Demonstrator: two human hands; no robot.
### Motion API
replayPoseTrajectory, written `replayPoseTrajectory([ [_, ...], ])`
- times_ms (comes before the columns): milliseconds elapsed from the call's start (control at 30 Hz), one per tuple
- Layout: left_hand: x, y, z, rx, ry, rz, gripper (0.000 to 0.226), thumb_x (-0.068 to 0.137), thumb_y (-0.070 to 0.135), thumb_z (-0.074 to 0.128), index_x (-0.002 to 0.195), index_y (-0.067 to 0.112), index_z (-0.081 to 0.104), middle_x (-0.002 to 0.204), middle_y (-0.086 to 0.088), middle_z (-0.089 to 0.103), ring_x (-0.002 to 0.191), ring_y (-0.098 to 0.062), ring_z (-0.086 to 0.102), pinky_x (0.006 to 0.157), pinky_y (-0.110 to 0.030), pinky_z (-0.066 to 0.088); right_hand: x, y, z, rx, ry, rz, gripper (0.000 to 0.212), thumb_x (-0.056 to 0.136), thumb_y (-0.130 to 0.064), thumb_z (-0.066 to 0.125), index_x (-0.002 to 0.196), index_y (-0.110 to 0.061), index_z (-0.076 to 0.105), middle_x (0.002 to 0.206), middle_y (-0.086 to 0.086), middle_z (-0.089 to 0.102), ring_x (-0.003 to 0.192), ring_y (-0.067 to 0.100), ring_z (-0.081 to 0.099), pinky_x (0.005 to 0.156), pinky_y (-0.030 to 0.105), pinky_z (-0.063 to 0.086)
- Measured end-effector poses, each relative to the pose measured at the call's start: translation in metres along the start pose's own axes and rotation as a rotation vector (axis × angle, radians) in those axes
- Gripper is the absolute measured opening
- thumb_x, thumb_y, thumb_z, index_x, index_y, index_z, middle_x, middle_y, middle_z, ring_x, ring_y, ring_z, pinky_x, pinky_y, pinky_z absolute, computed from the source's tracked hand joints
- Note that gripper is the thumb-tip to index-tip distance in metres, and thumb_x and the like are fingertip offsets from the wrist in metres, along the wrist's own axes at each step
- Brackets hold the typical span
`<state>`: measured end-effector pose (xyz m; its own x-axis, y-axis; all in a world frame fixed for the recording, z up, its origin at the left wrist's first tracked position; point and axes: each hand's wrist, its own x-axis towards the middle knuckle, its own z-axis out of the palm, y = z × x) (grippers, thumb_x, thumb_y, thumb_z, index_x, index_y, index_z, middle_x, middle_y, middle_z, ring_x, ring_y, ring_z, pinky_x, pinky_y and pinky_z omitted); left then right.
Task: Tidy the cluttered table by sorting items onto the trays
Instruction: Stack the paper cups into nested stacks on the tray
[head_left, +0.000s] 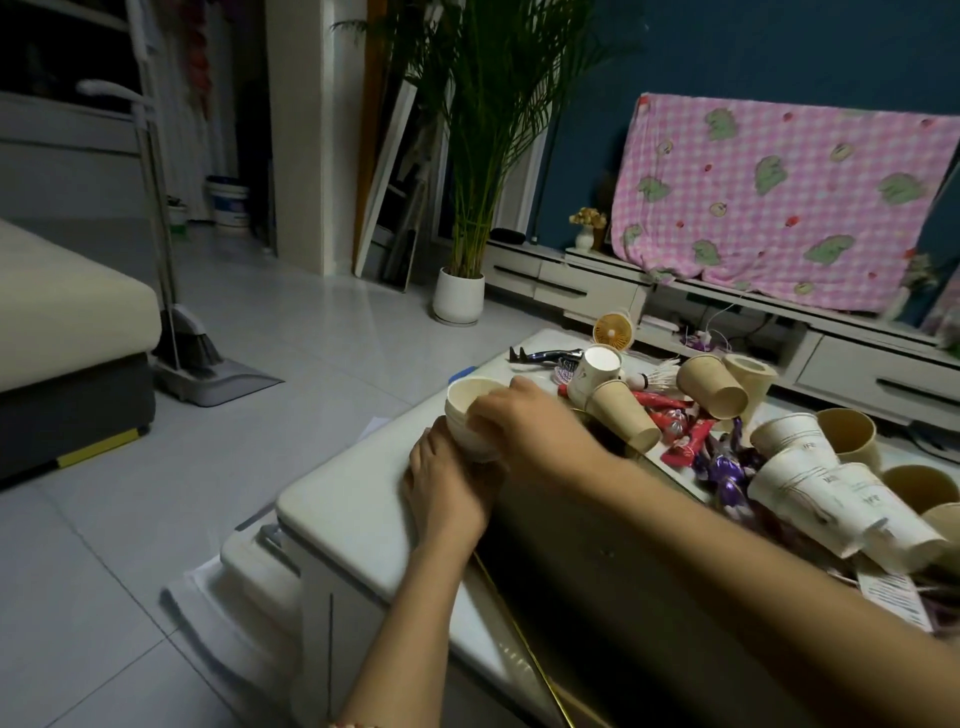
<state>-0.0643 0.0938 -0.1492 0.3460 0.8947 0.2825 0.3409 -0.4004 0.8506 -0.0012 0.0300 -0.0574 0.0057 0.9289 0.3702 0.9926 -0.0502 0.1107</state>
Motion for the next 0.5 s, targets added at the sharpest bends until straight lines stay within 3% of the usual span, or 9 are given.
replayPoseTrajectory([
  [133,0.001,-0.003,0.002,0.010,-0.014,0.019,0.067,0.077,0.035,0.067,0.134,0.014,0.037,0.137,-0.007,0.043,0.131,-0.024,0.033,0.104,-0.038,0.031,-0.011,0.016,0.012,0.315,0.116,0.128,0.022,0.096,-0.022,0.046,0.105,-0.009,0.061,0.104,0.003,0.051,0.093,0.015,0.046,0.081,0.026,0.039],
  [200,0.001,-0.003,0.002,0.011,-0.011,0.026,0.073,0.076,0.036,0.070,0.136,0.012,0.035,0.140,-0.007,0.041,0.133,-0.023,0.030,0.106,-0.038,0.030,-0.015,0.046,0.009,0.360,0.204,0.300,0.024,0.096,-0.023,0.046,0.111,-0.011,0.059,0.107,0.001,0.050,0.093,0.012,0.049,0.083,0.026,0.044],
  [267,0.001,-0.003,0.003,0.023,-0.021,0.019,0.077,0.076,0.038,0.071,0.138,0.012,0.033,0.143,-0.006,0.039,0.135,-0.022,0.027,0.109,-0.038,0.028,-0.023,0.085,0.012,0.288,0.231,0.563,0.027,0.094,-0.020,0.049,0.118,-0.009,0.055,0.118,0.011,0.054,0.100,0.020,0.053,0.088,0.034,0.047],
  [367,0.003,-0.002,0.005,0.031,-0.015,0.012,0.077,0.075,0.040,0.072,0.137,0.012,0.033,0.142,-0.006,0.039,0.135,-0.022,0.026,0.109,-0.040,0.027,-0.039,0.133,0.025,0.212,0.134,0.927,0.043,0.090,-0.024,0.054,0.130,-0.009,0.045,0.128,0.020,0.050,0.115,0.034,0.049,0.096,0.045,0.043],
  [500,0.004,-0.005,0.007,0.028,-0.015,0.024,0.076,0.076,0.040,0.071,0.136,0.013,0.033,0.142,-0.005,0.039,0.135,-0.021,0.024,0.109,-0.040,0.026,-0.044,0.157,0.044,0.327,-0.002,0.999,0.061,0.089,-0.025,0.058,0.141,-0.010,0.030,0.138,0.023,0.041,0.122,0.037,0.044,0.100,0.046,0.040],
])
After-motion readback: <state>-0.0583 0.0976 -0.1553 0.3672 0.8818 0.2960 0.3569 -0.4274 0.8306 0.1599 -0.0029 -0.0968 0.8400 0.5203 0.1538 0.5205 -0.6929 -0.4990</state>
